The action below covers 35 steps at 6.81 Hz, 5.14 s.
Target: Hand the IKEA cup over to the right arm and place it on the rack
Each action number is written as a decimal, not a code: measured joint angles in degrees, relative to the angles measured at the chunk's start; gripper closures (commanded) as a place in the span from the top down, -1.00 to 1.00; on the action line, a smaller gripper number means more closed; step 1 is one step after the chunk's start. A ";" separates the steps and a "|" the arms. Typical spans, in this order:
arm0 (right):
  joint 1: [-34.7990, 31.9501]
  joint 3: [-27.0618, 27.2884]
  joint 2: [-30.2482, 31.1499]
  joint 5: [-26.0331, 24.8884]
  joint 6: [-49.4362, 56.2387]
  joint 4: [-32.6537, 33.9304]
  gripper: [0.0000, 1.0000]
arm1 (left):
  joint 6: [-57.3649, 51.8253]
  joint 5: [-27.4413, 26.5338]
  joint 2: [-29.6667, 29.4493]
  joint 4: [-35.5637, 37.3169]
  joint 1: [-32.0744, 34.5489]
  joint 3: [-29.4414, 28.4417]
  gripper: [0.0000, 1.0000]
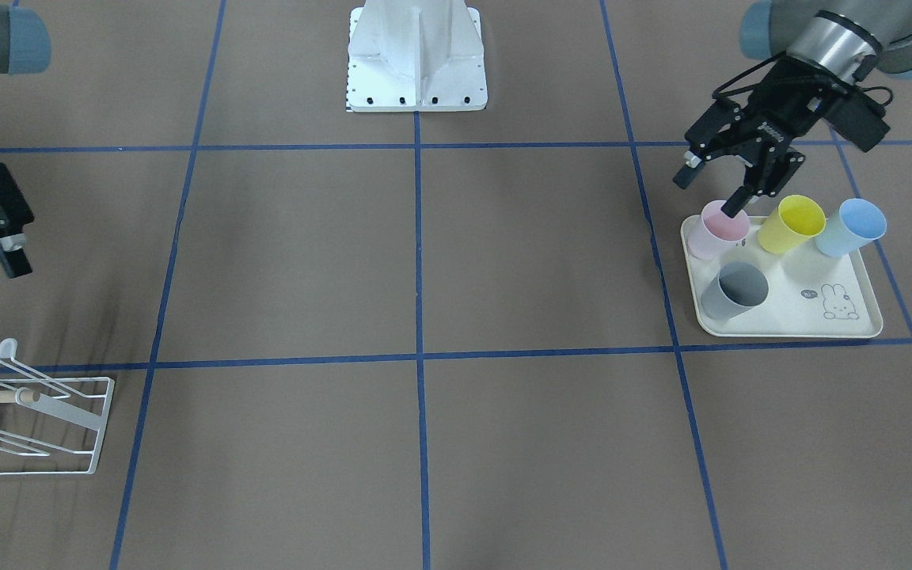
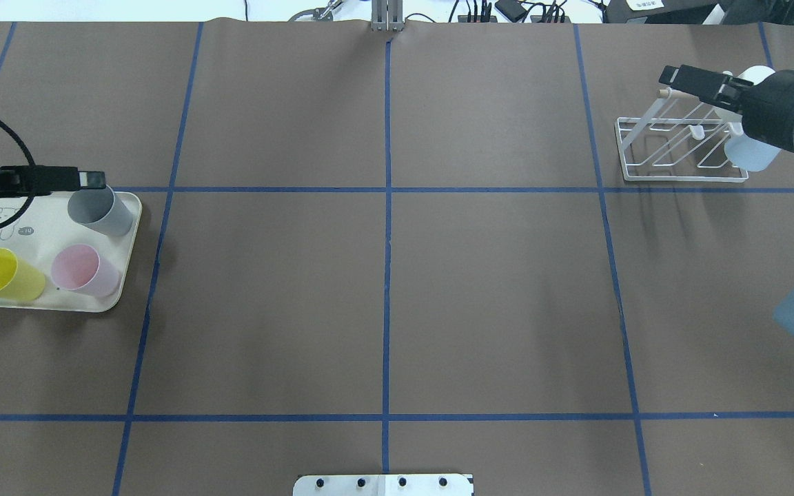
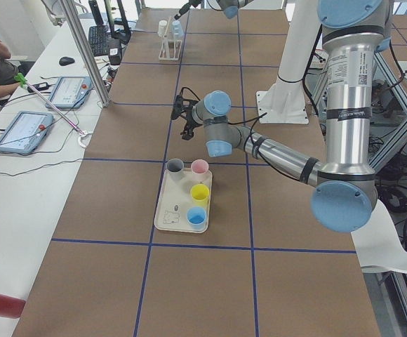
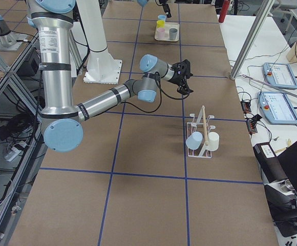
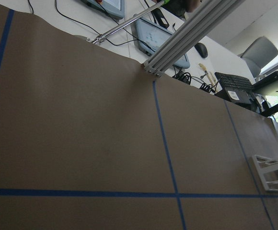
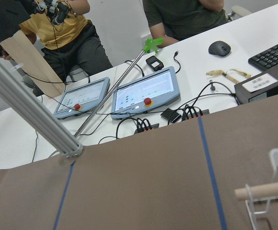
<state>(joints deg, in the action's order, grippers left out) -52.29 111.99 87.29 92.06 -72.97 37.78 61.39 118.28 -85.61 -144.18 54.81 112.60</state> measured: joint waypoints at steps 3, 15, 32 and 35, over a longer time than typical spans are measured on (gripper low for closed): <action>4.79 0.51 -2.03 -1.29 -3.68 -0.11 1.00 | -9.70 3.14 0.39 15.98 1.33 -0.09 1.00; 7.35 -0.06 -3.43 -1.35 -6.04 -0.38 1.00 | -23.54 3.37 -9.58 22.54 1.62 -17.73 0.71; 7.44 0.56 -3.85 -0.73 -8.07 -0.59 1.00 | -18.56 3.47 -14.93 30.04 14.09 -13.19 -1.00; 7.50 1.10 -5.84 -0.51 -14.06 -0.54 1.00 | 12.10 3.09 -24.62 24.27 12.30 -12.07 -1.00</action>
<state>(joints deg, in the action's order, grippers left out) -44.79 113.08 81.44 91.55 -87.03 37.23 73.49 121.37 -110.23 -119.91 67.11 100.52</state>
